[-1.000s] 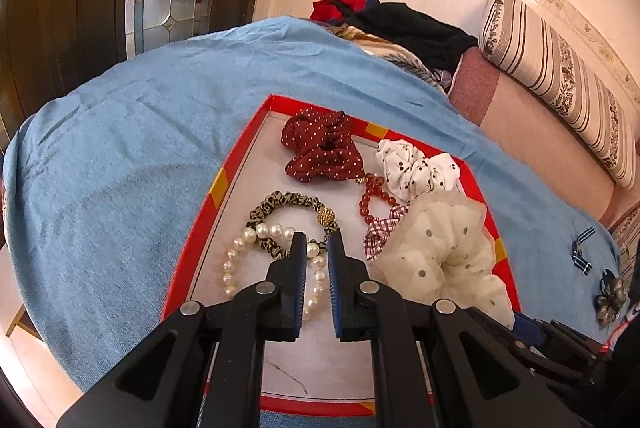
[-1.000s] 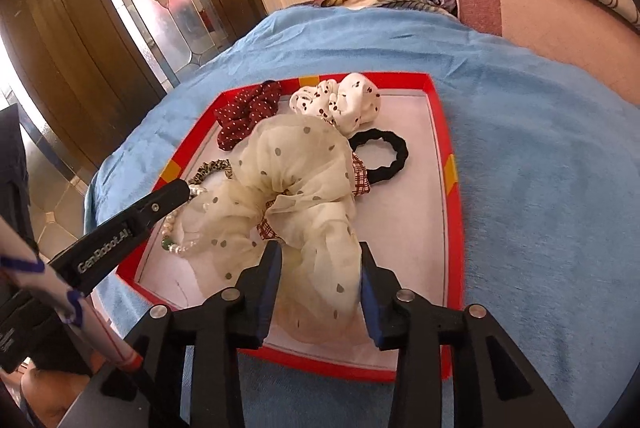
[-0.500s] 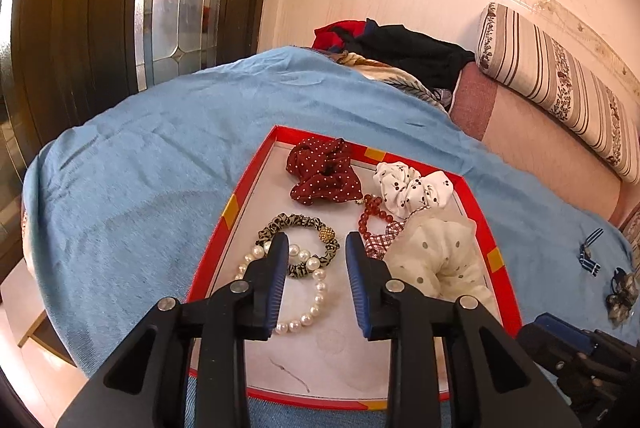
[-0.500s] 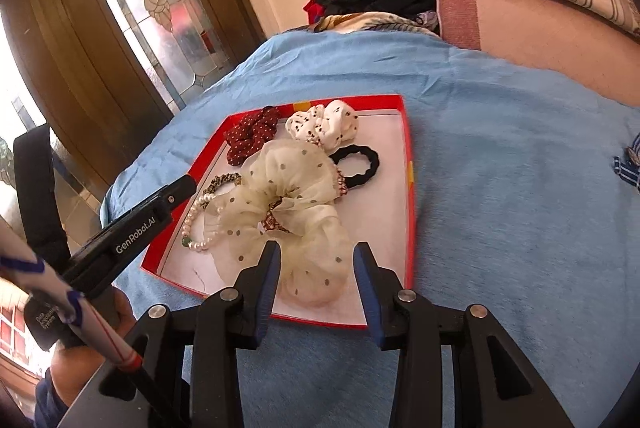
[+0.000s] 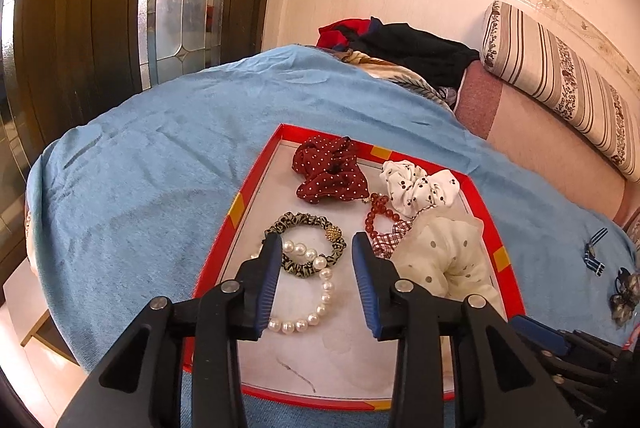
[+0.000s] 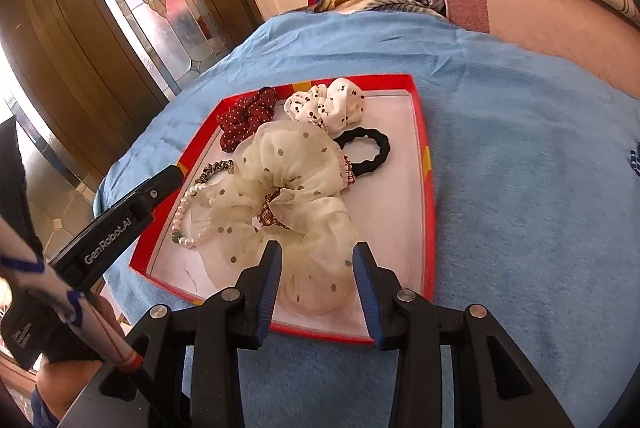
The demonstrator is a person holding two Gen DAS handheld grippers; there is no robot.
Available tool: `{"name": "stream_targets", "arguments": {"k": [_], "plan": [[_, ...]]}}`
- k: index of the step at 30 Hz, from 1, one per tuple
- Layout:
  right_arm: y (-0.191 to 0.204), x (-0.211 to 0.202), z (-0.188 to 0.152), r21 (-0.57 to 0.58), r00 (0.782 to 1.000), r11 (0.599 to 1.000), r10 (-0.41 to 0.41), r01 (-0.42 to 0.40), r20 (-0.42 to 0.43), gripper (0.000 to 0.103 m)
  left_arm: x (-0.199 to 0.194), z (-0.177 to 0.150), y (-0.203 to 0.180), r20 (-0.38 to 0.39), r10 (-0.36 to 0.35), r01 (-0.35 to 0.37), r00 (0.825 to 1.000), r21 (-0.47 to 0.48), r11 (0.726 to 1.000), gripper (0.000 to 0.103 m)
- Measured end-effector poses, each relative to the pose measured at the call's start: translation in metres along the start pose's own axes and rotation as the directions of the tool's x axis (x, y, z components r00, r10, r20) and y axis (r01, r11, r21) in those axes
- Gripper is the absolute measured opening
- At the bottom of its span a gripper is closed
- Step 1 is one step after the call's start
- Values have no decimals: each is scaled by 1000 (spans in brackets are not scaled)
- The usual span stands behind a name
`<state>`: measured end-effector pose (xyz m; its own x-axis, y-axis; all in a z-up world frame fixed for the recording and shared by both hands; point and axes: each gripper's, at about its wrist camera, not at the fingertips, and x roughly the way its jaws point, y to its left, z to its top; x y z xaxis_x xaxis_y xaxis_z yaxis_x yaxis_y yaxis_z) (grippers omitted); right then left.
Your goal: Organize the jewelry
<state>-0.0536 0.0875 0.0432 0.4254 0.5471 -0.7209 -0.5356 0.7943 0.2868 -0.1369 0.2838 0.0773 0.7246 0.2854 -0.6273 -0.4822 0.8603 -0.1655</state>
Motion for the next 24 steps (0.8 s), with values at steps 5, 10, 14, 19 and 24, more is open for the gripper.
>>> {"name": "stream_targets", "arguments": {"k": [5,10,14,19,24], "plan": [[5,14,3,-8,1000,1000,-3,3,-23,39,2,0,0,5,-8,8,1000,3,1000,36],[12,26,10,-14,999,1000,-15,14,-33,39,2,1,-1,5,-5,5,1000,5,1000,36],[14,27,12,-22,999,1000,-23,23,-26,39,0,1,-2,13,1,-1,1000,12,1000,37],[11,13,10,-14,1000,1000,-15,15,-8,39,-1,1,-4,24,7,-8,1000,20,1000,39],[11,-12,6,-20,999,1000,-15,16,30,39,-13,0,-9,66,29,-31,997,41,999,43]]}}
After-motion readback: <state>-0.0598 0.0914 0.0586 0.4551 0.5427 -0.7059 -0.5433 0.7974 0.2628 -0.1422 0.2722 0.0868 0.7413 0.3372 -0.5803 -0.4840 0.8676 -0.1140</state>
